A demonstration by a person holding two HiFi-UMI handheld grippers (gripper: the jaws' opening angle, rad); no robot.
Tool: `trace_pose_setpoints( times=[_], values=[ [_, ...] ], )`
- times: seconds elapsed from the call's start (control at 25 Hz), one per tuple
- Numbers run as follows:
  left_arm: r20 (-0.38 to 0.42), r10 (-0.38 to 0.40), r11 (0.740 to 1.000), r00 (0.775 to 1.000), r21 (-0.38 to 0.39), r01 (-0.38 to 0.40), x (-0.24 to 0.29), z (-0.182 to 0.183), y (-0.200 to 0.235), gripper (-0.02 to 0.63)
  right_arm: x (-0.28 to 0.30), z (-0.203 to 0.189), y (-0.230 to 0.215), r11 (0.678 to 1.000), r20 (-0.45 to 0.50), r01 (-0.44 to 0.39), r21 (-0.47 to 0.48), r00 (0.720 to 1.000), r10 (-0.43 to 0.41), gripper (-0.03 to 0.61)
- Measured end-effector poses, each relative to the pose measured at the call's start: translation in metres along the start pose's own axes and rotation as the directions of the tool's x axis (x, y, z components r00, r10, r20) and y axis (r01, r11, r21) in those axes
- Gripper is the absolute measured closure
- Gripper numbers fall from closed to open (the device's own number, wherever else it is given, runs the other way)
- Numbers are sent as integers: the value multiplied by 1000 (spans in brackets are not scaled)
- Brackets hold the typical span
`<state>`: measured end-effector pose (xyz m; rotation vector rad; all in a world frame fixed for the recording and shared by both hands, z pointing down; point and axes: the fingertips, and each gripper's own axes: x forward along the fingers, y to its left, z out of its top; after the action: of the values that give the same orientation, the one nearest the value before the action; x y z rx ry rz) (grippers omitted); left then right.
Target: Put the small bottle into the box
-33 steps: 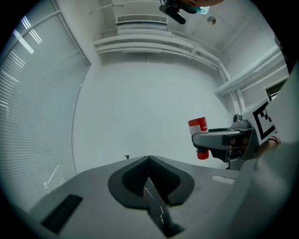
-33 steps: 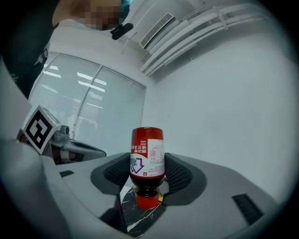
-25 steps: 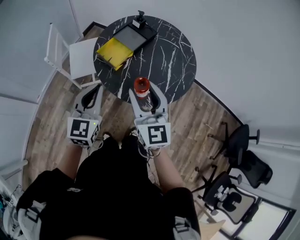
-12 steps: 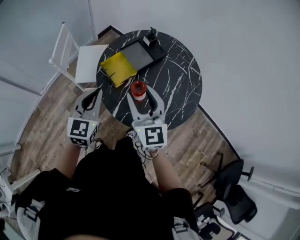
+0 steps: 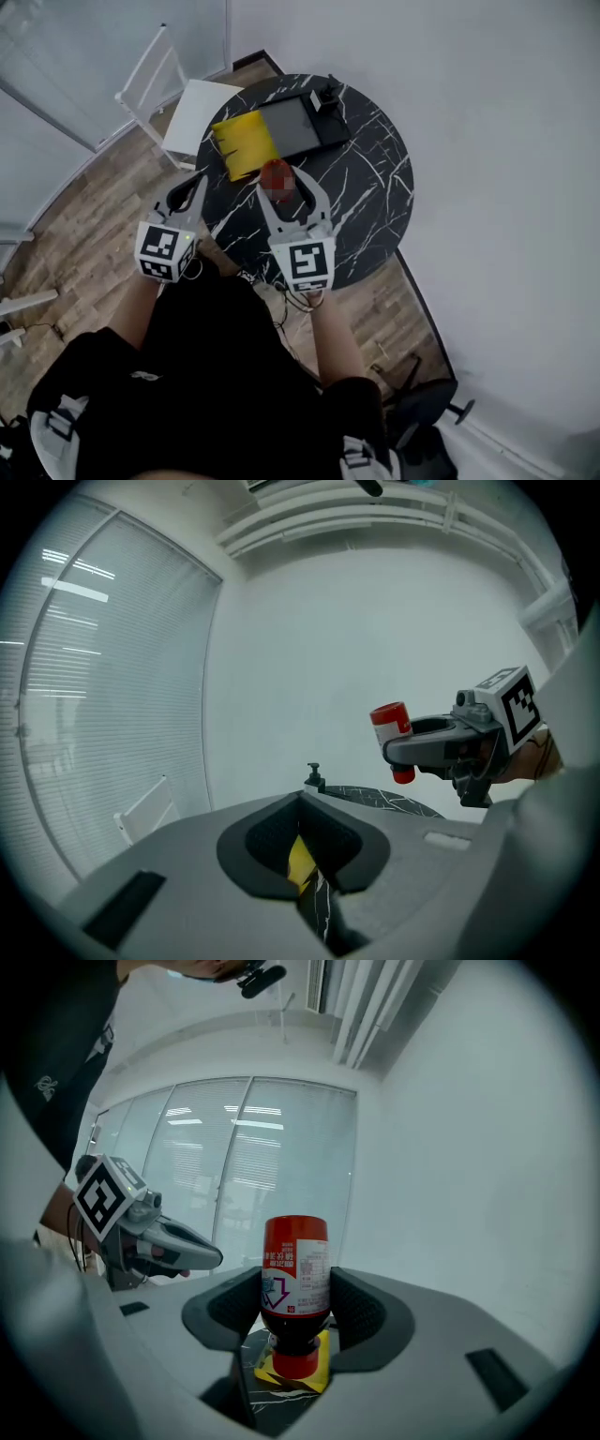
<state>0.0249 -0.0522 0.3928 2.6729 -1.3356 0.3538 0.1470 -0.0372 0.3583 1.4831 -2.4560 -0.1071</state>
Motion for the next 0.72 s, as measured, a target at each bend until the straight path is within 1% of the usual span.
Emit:
trace_pose_setpoints(
  times=[0.16,0.28,0.36,0.52,0.64,0.72],
  values=[
    [-36,34,999,999,-29,-35,9,-12,12,614,21,-18,-6,998,-67,-42,-41,997,39,365],
    [-47,55,997,997,-58,-57,18,-26,25,614,40,-31,-7,997,-105,-73,-39,992,69,365],
    [-59,63,995,996,-73,-67,26,-36,36,614,54,-40,-6,994,-130,-95,-57,988,87,365],
    [-97,55,993,994,-103,-65,46,-55,56,614,84,-59,-3,986,-194,-134,-99,975,113,365],
    [-139,44,990,989,-128,-62,63,-73,74,614,111,-73,-2,982,-239,-165,-91,961,140,365],
    [-169,33,988,985,-144,-58,75,-87,86,614,128,-85,-3,980,-281,-184,-75,947,156,365]
  ],
)
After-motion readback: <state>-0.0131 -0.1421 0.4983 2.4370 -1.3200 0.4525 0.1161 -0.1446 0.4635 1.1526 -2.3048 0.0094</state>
